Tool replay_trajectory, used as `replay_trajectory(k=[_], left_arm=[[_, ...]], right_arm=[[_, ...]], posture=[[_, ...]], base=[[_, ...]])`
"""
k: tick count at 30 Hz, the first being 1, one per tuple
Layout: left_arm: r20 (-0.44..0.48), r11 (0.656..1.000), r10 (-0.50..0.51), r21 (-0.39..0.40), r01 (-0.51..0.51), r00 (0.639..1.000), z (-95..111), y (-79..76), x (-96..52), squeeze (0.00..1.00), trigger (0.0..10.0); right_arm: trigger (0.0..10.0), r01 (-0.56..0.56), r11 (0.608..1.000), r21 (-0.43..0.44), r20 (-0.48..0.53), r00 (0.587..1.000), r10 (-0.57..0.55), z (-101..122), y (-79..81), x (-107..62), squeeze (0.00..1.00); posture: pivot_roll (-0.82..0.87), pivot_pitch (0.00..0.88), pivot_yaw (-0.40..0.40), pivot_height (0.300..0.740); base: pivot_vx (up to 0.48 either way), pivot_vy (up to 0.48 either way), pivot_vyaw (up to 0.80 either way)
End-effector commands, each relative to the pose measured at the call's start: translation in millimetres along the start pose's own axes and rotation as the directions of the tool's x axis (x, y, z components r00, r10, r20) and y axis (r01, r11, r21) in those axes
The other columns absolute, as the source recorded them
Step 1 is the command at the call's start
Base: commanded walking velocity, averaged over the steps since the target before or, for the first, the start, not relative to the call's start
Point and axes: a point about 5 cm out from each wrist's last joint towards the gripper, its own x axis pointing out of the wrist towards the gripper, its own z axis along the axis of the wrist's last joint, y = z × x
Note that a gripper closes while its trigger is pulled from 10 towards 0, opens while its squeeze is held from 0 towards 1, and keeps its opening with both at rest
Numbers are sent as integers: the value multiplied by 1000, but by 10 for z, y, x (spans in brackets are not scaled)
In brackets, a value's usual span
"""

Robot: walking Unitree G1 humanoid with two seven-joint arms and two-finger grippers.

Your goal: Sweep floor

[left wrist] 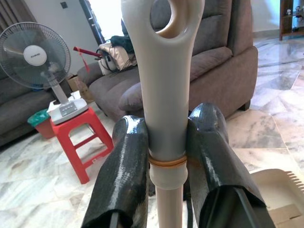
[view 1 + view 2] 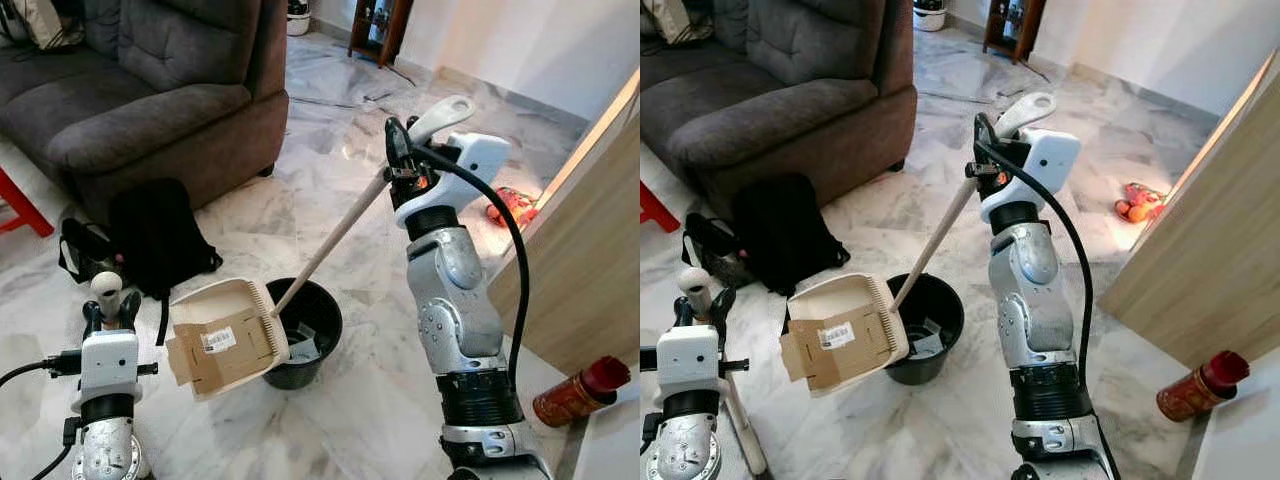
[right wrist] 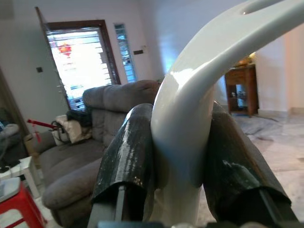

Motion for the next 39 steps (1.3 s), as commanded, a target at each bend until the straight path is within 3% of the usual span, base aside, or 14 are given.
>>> replay_trajectory(k=[1, 9, 19, 39], left_arm=[[44, 1000, 6, 5, -6, 999, 85, 2, 24, 0, 10000], [48, 1000, 8, 4, -8, 999, 92, 6, 30, 0, 10000], [48, 1000, 6, 4, -6, 999, 93, 3, 33, 0, 10000], [41, 1000, -2, 7, 1, 999, 74, -6, 5, 0, 10000]], right_arm=[[10000, 23, 1000, -8, 57, 998, -23, 122, -57, 44, 0], [10000, 82, 995, -52, 159, 985, -73, 358, -178, 124, 0], [10000, 102, 989, -103, 260, 963, -72, 509, -135, 145, 0], [10000, -34, 986, -165, 261, 962, 77, 244, 385, -134, 0]], posture=[[185, 77, -113, 740], [184, 78, -110, 740], [186, 79, -110, 740], [185, 85, -113, 740]], base=[[0, 0, 0], [0, 0, 0], [0, 0, 0], [0, 0, 0]])
